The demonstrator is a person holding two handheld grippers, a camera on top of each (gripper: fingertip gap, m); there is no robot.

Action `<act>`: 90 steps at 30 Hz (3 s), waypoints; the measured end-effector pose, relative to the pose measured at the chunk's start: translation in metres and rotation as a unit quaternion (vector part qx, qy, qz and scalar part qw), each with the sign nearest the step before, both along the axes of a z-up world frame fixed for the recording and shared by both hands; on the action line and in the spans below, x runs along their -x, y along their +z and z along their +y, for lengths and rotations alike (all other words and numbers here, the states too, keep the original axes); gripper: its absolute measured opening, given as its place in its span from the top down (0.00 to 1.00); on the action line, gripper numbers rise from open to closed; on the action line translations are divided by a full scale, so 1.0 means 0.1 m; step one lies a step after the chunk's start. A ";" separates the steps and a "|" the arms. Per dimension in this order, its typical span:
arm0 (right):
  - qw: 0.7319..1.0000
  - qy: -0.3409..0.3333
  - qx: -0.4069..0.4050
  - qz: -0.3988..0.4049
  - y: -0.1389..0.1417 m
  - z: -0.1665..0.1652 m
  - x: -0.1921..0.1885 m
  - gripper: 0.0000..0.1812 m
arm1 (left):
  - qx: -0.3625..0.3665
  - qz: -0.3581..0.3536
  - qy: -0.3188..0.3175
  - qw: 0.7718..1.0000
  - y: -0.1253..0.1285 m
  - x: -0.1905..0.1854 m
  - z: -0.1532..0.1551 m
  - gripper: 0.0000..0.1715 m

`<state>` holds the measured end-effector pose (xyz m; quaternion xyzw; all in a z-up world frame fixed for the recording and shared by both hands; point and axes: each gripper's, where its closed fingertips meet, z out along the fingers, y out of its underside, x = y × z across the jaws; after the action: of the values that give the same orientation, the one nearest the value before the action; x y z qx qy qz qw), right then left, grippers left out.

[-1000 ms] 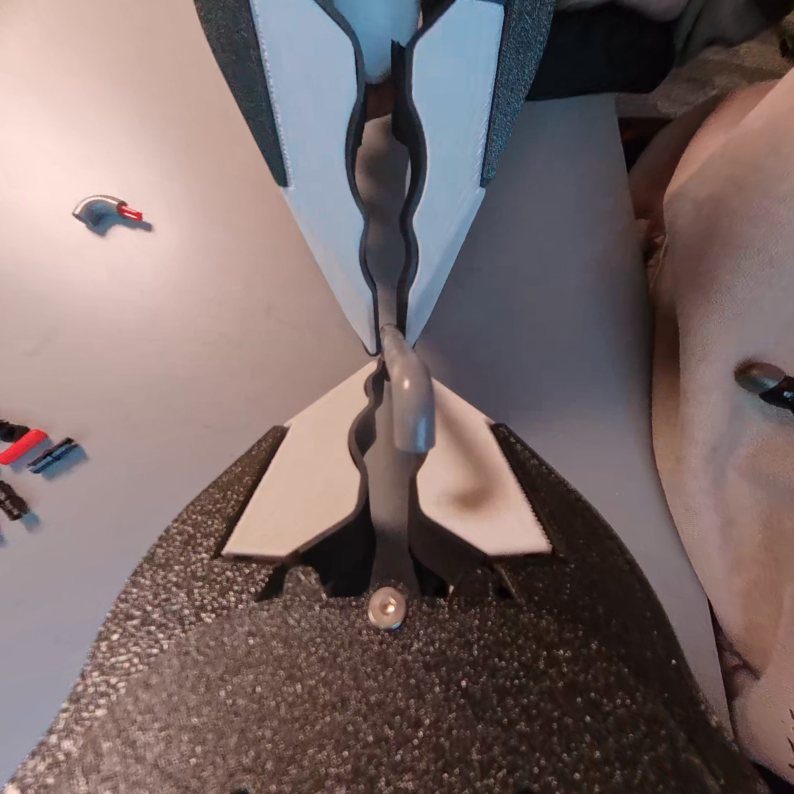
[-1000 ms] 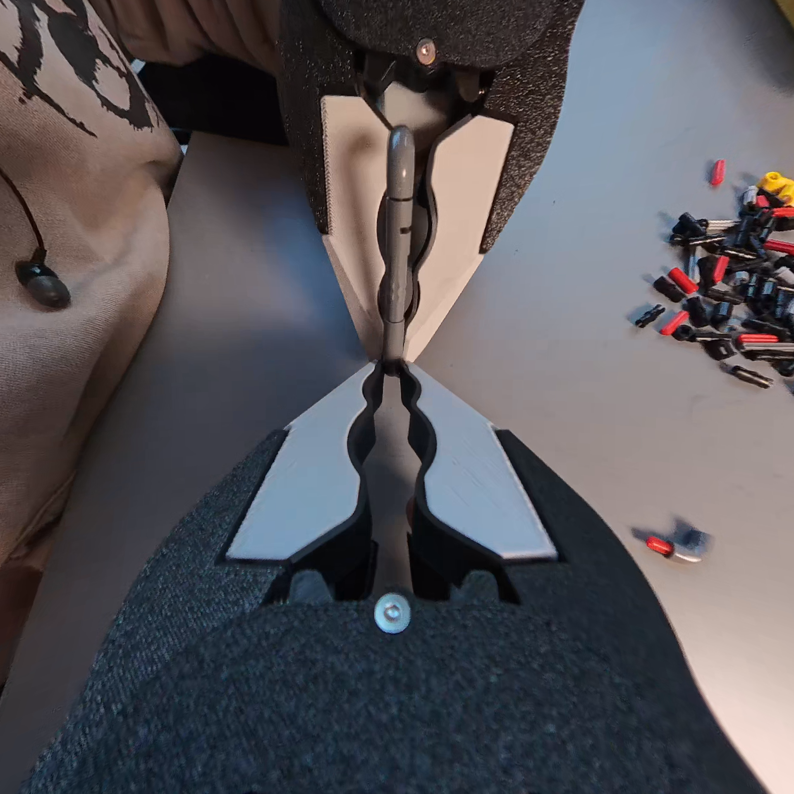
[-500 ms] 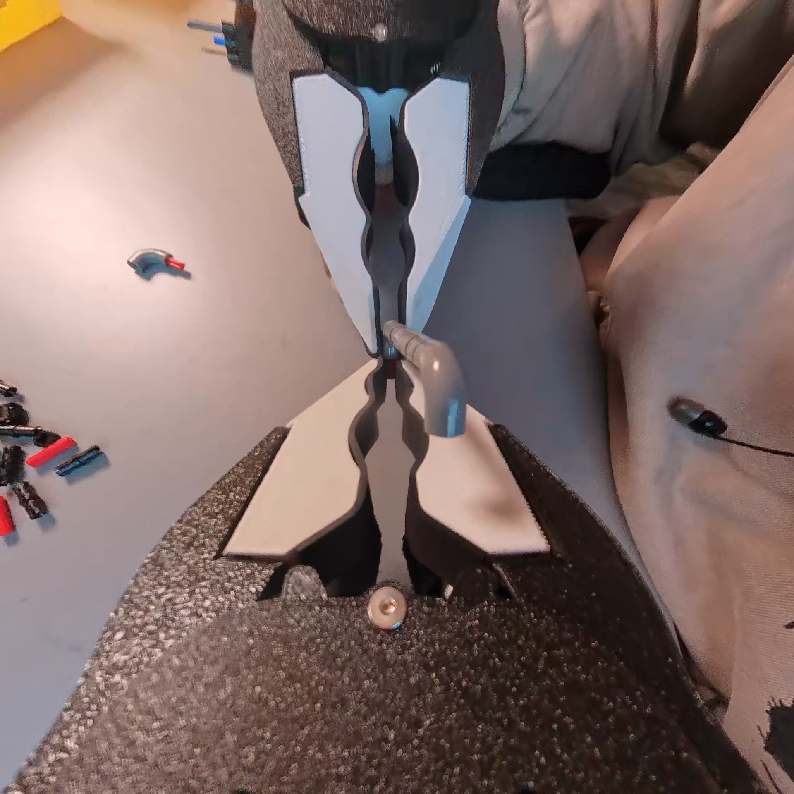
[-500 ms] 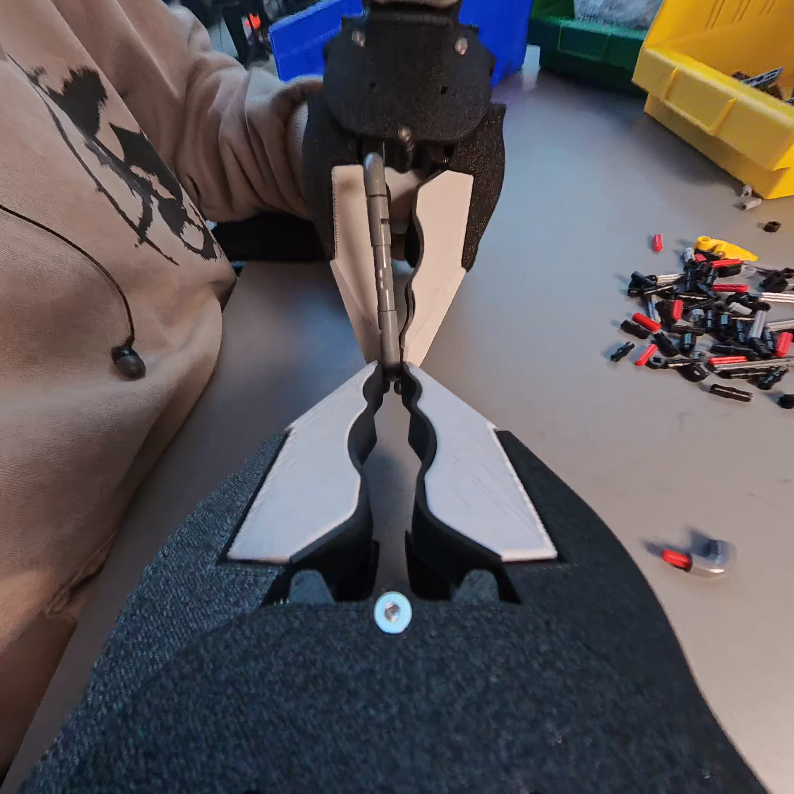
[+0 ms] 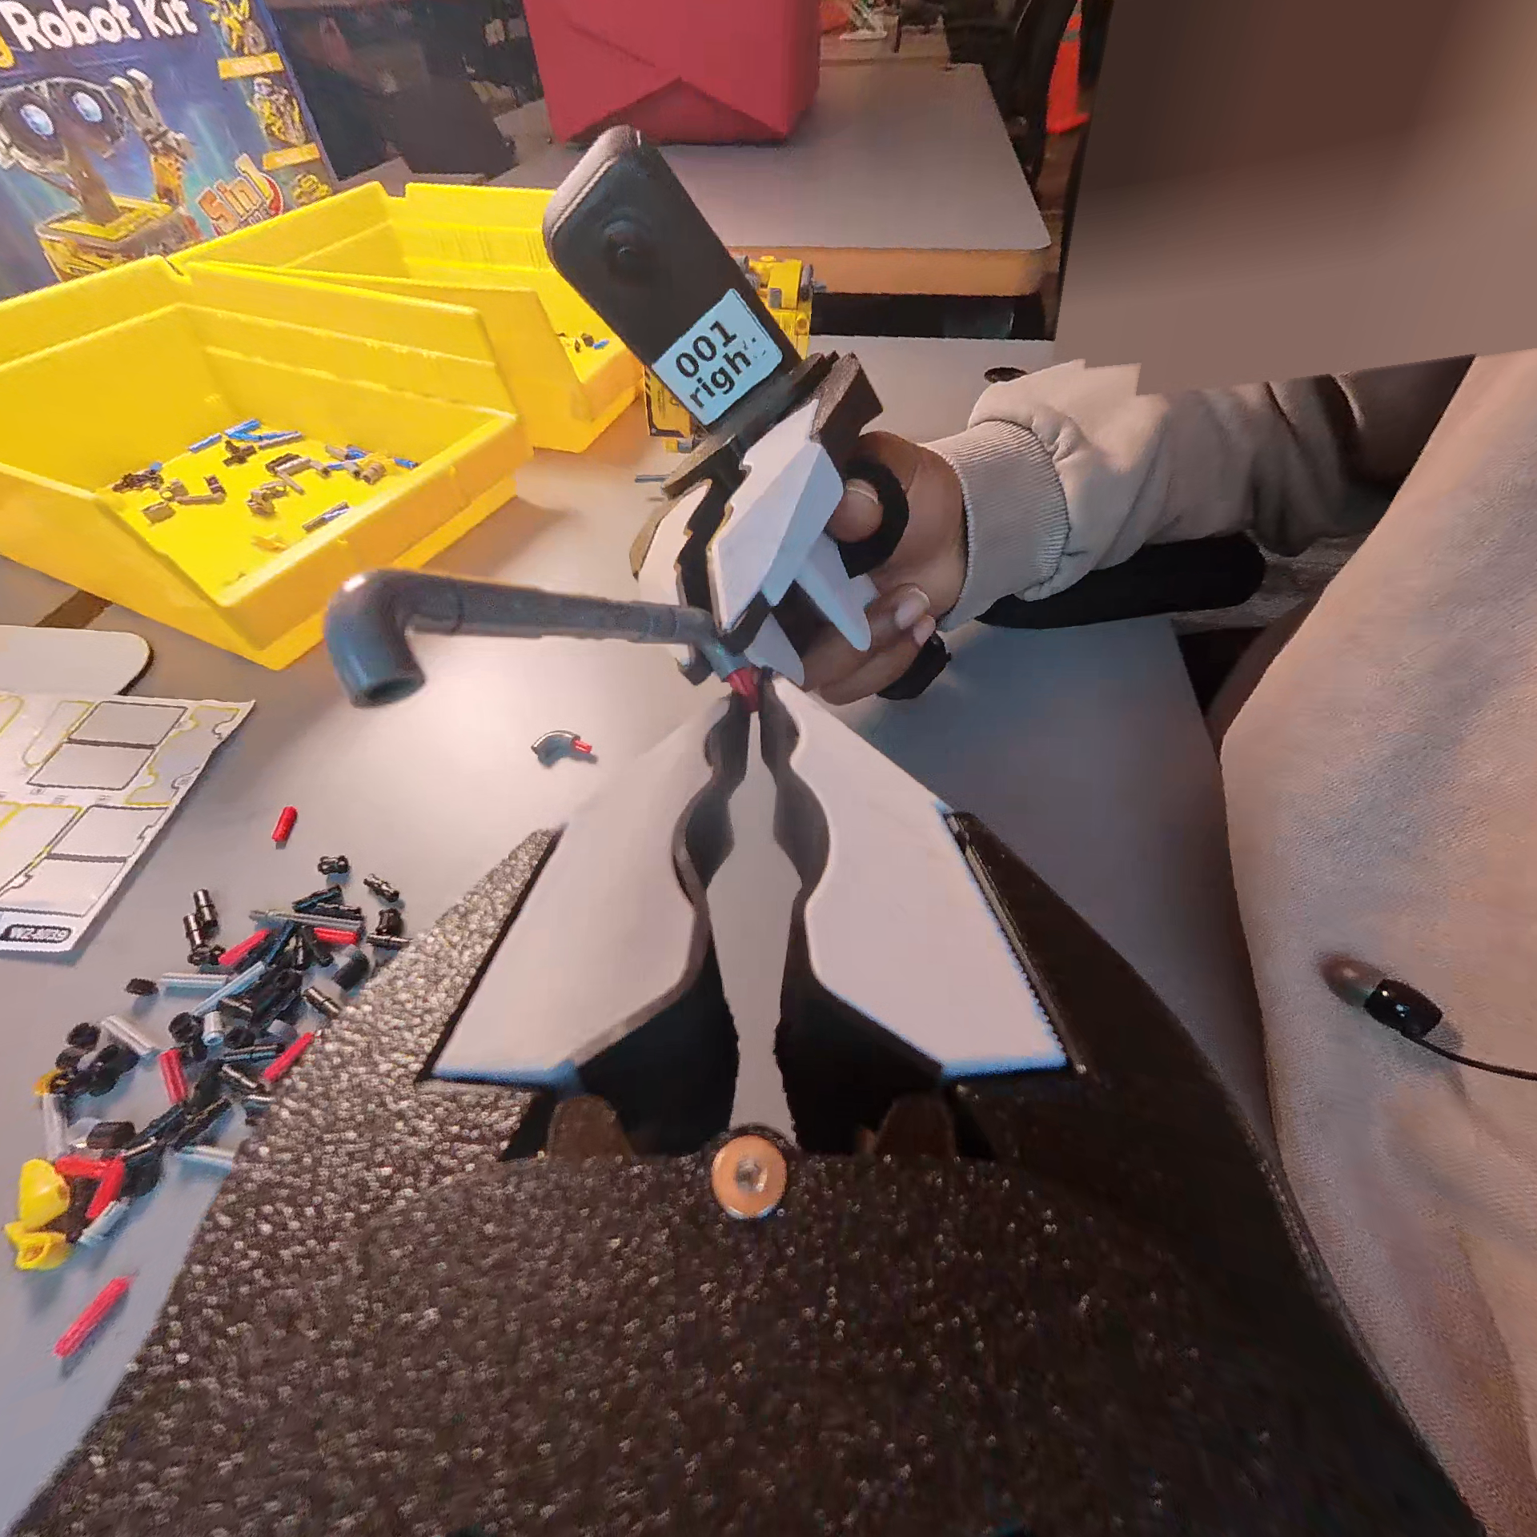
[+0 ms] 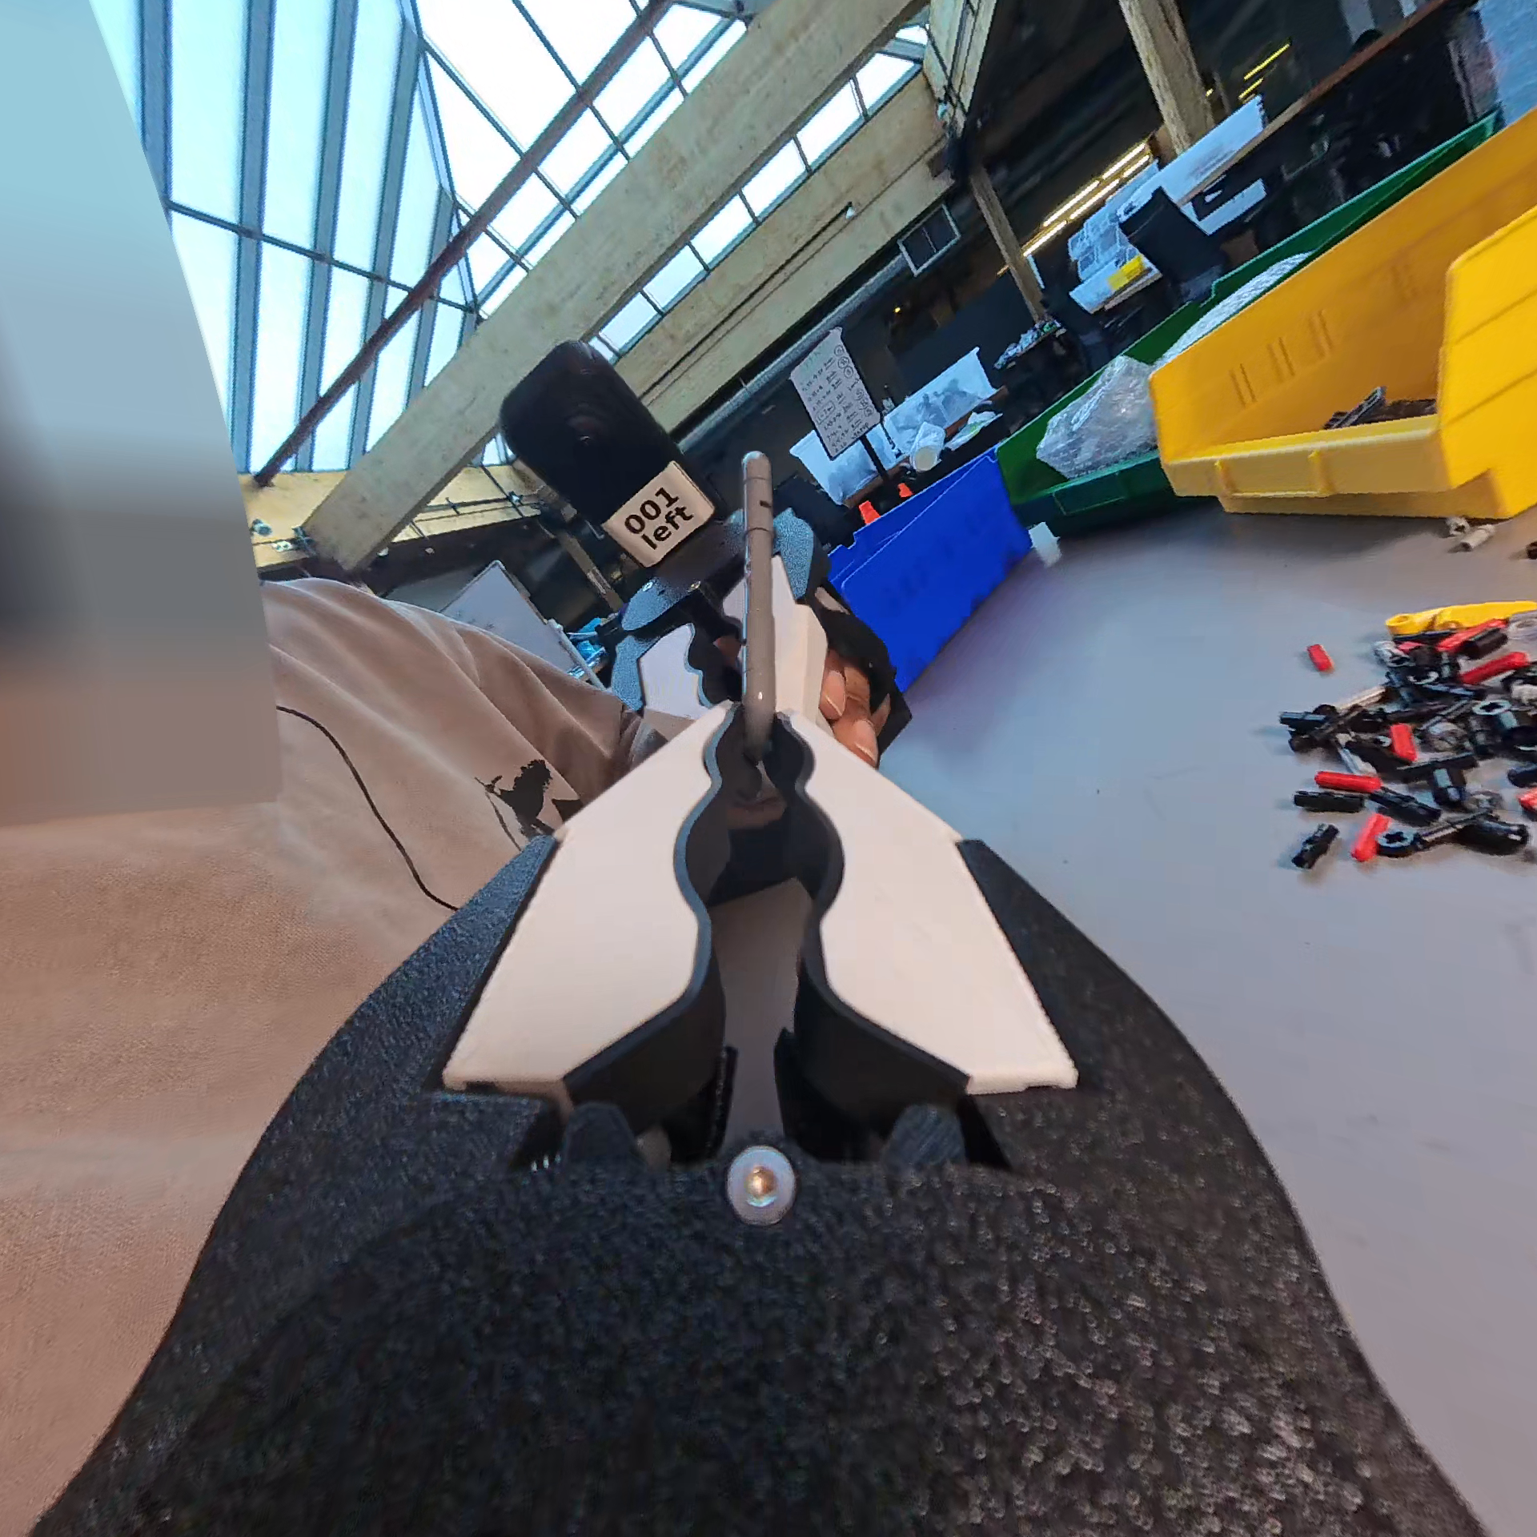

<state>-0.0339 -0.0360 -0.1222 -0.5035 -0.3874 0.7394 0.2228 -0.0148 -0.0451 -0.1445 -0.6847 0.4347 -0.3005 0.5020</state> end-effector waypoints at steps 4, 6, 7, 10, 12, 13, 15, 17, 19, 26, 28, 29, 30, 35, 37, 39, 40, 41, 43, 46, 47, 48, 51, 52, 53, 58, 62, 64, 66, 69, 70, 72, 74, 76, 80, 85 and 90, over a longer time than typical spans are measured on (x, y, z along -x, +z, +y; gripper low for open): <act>1.000 -0.011 -0.014 -0.007 -0.02 0.03 -0.01 0.99 | 0.008 -0.001 0.001 1.000 -0.04 -0.02 0.01 0.98; 0.997 -0.073 0.016 0.025 0.11 0.28 -0.06 0.99 | 0.031 0.015 -0.048 0.998 -0.16 -0.11 -0.16 1.00; 0.990 -0.113 0.060 0.063 0.30 0.63 -0.25 1.00 | 0.034 0.047 -0.069 0.996 -0.34 -0.21 -0.30 1.00; 0.993 -0.099 -0.059 0.021 0.16 0.35 -0.24 0.98 | 0.068 0.072 -0.051 0.994 -0.57 -0.17 -0.21 1.00; 0.995 -0.093 -0.045 0.012 0.08 0.31 -0.17 0.98 | 0.128 0.017 -0.034 0.991 -0.49 -0.08 -0.03 1.00; 0.995 -0.092 -0.046 0.012 0.11 0.37 -0.20 0.98 | 0.143 -0.001 -0.031 0.989 -0.47 -0.06 0.01 1.00; 0.995 -0.091 -0.047 -0.006 0.04 0.44 -0.20 0.98 | 0.149 -0.023 -0.015 0.989 -0.44 0.00 0.07 0.99; 0.995 -0.070 -0.054 -0.035 -0.09 0.34 -0.14 0.97 | 0.164 -0.070 -0.003 0.984 -0.35 0.06 0.12 0.91; 0.993 -0.057 -0.081 -0.068 -0.21 0.27 -0.09 0.97 | 0.175 -0.116 -0.001 0.978 -0.22 0.16 0.16 0.85; 0.977 -0.052 -0.159 -0.132 -0.46 0.19 -0.05 0.97 | 0.150 -0.150 -0.009 0.977 0.00 0.41 0.19 0.86; 0.974 -0.041 -0.176 -0.137 -0.48 0.12 -0.02 0.97 | 0.155 -0.127 -0.023 0.979 -0.06 0.37 0.15 0.91; 0.973 -0.036 -0.182 -0.139 -0.49 0.09 0.00 0.97 | 0.155 -0.121 -0.033 0.980 -0.07 0.34 0.11 0.96; 0.970 -0.031 -0.193 -0.144 -0.52 0.06 0.00 0.97 | 0.151 -0.121 -0.039 0.980 -0.06 0.33 0.09 0.96; 0.980 -0.031 -0.174 -0.086 -0.25 0.03 -0.03 0.97 | 0.145 -0.142 -0.056 0.978 0.10 0.36 0.04 0.96; 0.980 -0.033 -0.181 -0.081 -0.22 0.05 -0.06 0.98 | 0.138 -0.159 -0.045 0.977 0.19 0.44 0.08 0.96; 0.981 -0.077 -0.162 -0.076 -0.17 0.33 -0.27 0.98 | 0.113 -0.251 0.021 0.961 0.52 1.01 0.27 0.96; 0.983 -0.101 -0.141 -0.058 -0.07 0.47 -0.38 0.98 | 0.095 -0.241 0.039 0.965 0.55 1.18 0.28 0.96; 0.981 -0.102 -0.153 -0.056 -0.04 0.47 -0.37 0.98 | 0.090 -0.192 0.036 0.977 0.43 1.11 0.26 0.96; 0.977 -0.074 -0.188 -0.074 -0.11 0.28 -0.16 0.97 | 0.122 -0.127 0.005 0.984 0.13 0.75 0.22 0.96; 0.972 -0.057 -0.203 -0.102 -0.26 0.22 -0.06 0.97 | 0.164 -0.020 -0.009 0.986 -0.36 0.50 0.17 0.96; 0.973 -0.058 -0.196 -0.108 -0.29 0.24 -0.07 0.97 | 0.166 0.000 -0.011 0.986 -0.47 0.47 0.15 0.96; 0.971 -0.062 -0.198 -0.118 -0.33 0.26 -0.08 0.97 | 0.177 0.013 -0.014 0.984 -0.55 0.44 0.13 0.96; 0.963 -0.059 -0.221 -0.144 -0.45 0.22 -0.09 0.97 | 0.200 0.028 -0.019 0.979 -0.66 0.39 0.11 0.91; 0.961 -0.056 -0.227 -0.150 -0.48 0.20 -0.09 0.97 | 0.193 0.035 -0.015 0.980 -0.67 0.39 0.12 0.91; 0.958 -0.053 -0.233 -0.156 -0.51 0.19 -0.08 0.97 | 0.191 0.038 -0.014 0.981 -0.67 0.39 0.12 0.91; 0.946 -0.036 -0.264 -0.185 -0.67 0.11 -0.04 0.97 | 0.156 0.035 -0.021 0.987 -0.56 0.32 0.08 0.89; 0.939 -0.022 -0.282 -0.195 -0.73 0.04 -0.02 0.97 | 0.130 0.063 -0.026 0.989 -0.57 0.29 0.05 0.97; 0.936 -0.019 -0.290 -0.199 -0.75 0.03 -0.03 0.97 | 0.128 0.066 -0.030 0.989 -0.57 0.28 0.03 0.98; 0.934 -0.017 -0.294 -0.202 -0.77 0.02 -0.03 0.97 | 0.131 0.066 -0.034 0.989 -0.58 0.28 0.01 0.97; 0.931 -0.012 -0.301 -0.207 -0.80 0.00 -0.04 0.97 | 0.135 0.070 -0.042 0.987 -0.61 0.26 -0.01 0.95; 0.930 -0.011 -0.304 -0.209 -0.81 0.00 -0.04 0.97 | 0.135 0.072 -0.042 0.987 -0.62 0.26 -0.02 0.95; 0.927 -0.006 -0.308 -0.213 -0.83 -0.02 -0.04 0.97 | 0.135 0.073 -0.046 0.987 -0.62 0.26 -0.03 0.95; 0.926 -0.001 -0.311 -0.216 -0.85 -0.04 -0.04 0.97 | 0.137 0.073 -0.048 0.987 -0.63 0.25 -0.03 0.96; 0.923 -0.002 -0.318 -0.219 -0.87 -0.04 -0.04 0.97 | 0.139 0.073 -0.052 0.986 -0.64 0.24 -0.04 0.93; 0.920 0.009 -0.324 -0.219 -0.89 -0.10 -0.02 0.97 | 0.139 0.071 -0.064 0.986 -0.66 0.17 -0.07 0.94; 0.925 -0.003 -0.316 -0.213 -0.81 -0.01 -0.09 0.97 | 0.132 0.064 -0.052 0.988 -0.59 0.28 -0.02 0.96; 0.915 -0.038 -0.325 -0.235 -0.80 0.22 -0.23 0.97 | 0.134 0.060 -0.006 0.989 -0.61 0.48 0.12 0.96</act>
<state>-0.0109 -0.0143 -0.2018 -0.5772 -0.6280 0.4238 0.3045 -0.0628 -0.0332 -0.2058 -0.7597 0.4243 -0.3176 0.3768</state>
